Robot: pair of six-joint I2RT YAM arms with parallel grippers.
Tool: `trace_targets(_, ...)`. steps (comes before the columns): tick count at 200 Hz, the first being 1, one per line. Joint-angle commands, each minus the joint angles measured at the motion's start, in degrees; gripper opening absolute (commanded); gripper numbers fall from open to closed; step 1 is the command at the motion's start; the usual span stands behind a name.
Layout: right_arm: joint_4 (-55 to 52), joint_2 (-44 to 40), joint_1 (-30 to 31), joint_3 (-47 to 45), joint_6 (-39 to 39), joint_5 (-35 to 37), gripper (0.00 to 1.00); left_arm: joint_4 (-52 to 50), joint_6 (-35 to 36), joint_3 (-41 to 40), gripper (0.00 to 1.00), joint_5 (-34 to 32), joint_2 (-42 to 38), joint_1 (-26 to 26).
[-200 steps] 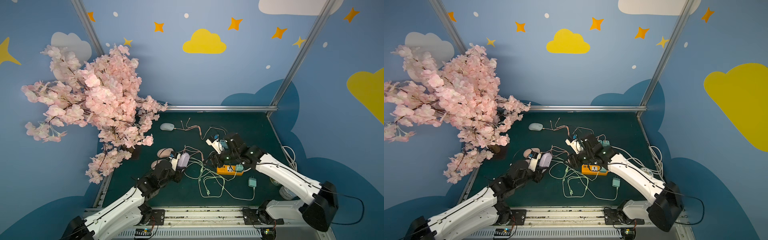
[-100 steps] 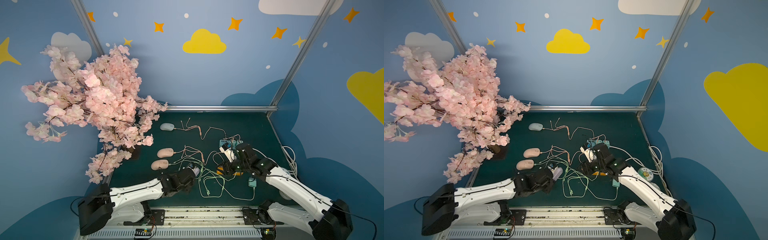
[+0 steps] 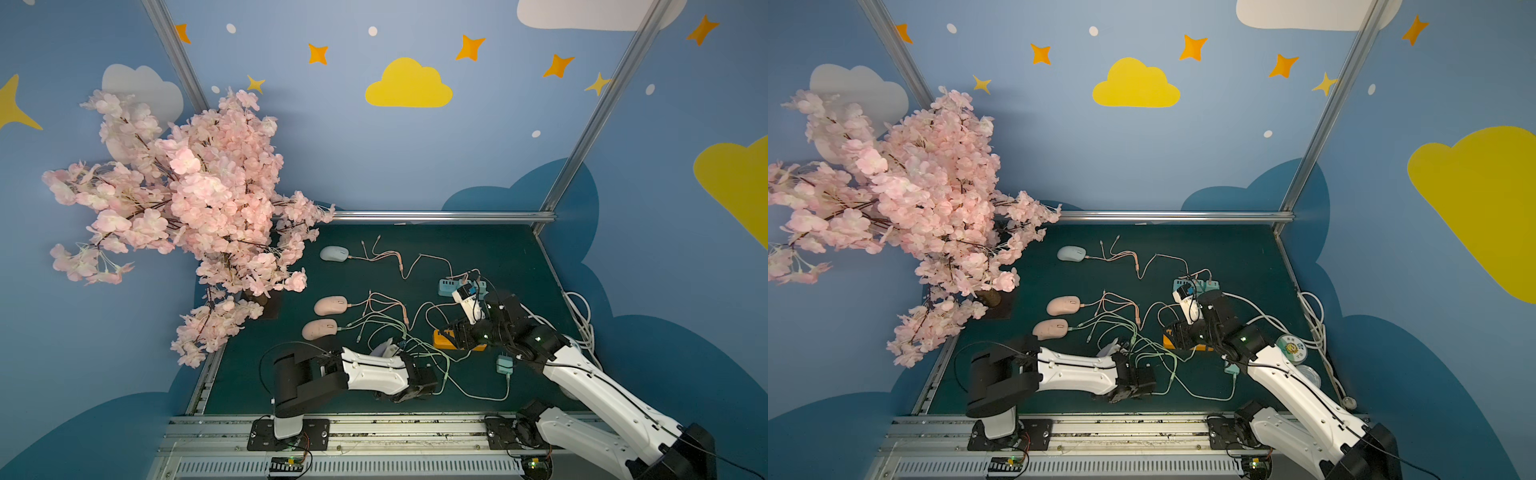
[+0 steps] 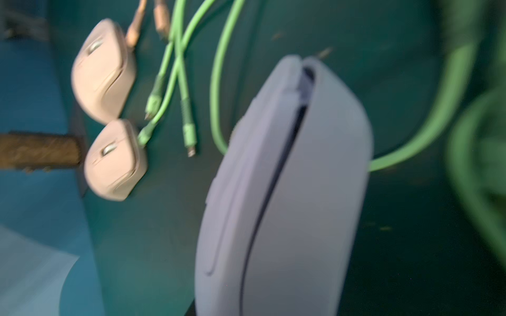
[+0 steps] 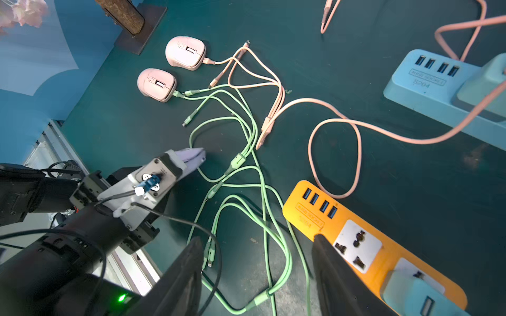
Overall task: Unplug the wireless mouse
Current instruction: Place the mouse at the center of the board.
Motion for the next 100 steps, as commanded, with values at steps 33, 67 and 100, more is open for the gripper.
trace_targets(33,0.37,-0.42,-0.33,-0.28,0.69,0.41,0.64,-9.0,-14.25,-4.38,0.29,4.01,-0.15,-4.66)
trace_targets(67,0.49,-0.31,-0.33,-0.36,0.71,0.36,0.64,-7.37,-13.87,-4.08,0.42,5.71,1.68,-5.13)
trace_targets(100,0.45,-0.1,-0.38,-0.28,0.67,0.41,0.65,-3.48,-10.58,-4.79,0.92,7.24,-0.23,-5.73)
